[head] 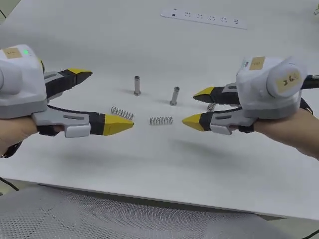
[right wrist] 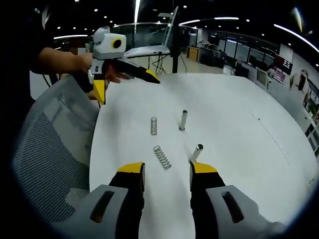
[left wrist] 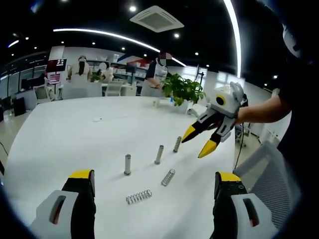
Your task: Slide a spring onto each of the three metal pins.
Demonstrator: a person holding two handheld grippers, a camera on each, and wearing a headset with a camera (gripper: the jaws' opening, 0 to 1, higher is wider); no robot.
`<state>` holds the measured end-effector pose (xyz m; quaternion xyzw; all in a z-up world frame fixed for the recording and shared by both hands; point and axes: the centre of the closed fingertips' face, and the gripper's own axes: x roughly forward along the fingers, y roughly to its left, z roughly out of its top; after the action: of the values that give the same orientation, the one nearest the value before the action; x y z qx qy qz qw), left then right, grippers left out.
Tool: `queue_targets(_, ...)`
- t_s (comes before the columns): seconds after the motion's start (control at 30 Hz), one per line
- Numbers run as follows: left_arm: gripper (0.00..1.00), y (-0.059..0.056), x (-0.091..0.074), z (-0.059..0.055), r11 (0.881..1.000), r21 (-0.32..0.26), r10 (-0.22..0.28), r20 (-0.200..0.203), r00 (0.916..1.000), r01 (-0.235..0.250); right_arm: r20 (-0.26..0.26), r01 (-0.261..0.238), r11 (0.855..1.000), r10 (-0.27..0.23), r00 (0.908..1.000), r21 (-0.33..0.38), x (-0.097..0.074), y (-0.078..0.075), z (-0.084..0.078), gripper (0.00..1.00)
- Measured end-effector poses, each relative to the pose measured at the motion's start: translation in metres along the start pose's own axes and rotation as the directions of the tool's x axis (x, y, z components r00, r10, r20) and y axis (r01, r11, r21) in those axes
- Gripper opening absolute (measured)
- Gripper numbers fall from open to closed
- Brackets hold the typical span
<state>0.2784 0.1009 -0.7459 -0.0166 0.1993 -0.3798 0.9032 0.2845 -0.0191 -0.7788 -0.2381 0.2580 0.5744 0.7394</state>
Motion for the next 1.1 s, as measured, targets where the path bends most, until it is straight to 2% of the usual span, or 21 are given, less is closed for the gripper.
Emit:
queue_targets(0.27, 0.97, -0.002, 0.001, -0.001, 1.000, 0.000, -0.006, 0.000, 1.0000, 0.006, -0.047, -0.056, 0.995, 0.052, 0.9976, -0.087, 0.019, 0.011, 0.005, 0.29)
queue_targets(0.4, 0.97, -0.002, 0.001, -0.001, 1.000, 0.001, -0.007, -0.003, 1.0000, 0.007, -0.079, -0.082, 0.992, 0.075, 0.9941, -0.095, 0.029, 0.013, -0.001, 0.27)
queue_targets(0.63, 0.97, -0.001, 0.001, -0.002, 1.000, 0.000, -0.006, -0.004, 1.0000, 0.006, -0.124, -0.102, 0.986, 0.086, 0.9886, -0.129, 0.043, 0.017, -0.007, 0.26)
queue_targets(0.8, 0.97, -0.001, 0.001, -0.003, 1.000, 0.000, -0.008, -0.005, 1.0000, 0.008, -0.153, -0.110, 0.985, 0.089, 0.9842, -0.135, 0.055, 0.012, -0.011, 0.24)
queue_targets(1.1, 0.97, 0.000, 0.001, -0.004, 1.000, -0.002, -0.007, -0.009, 0.9999, 0.007, -0.201, -0.117, 0.986, 0.091, 0.9754, -0.121, 0.066, 0.006, -0.021, 0.21)
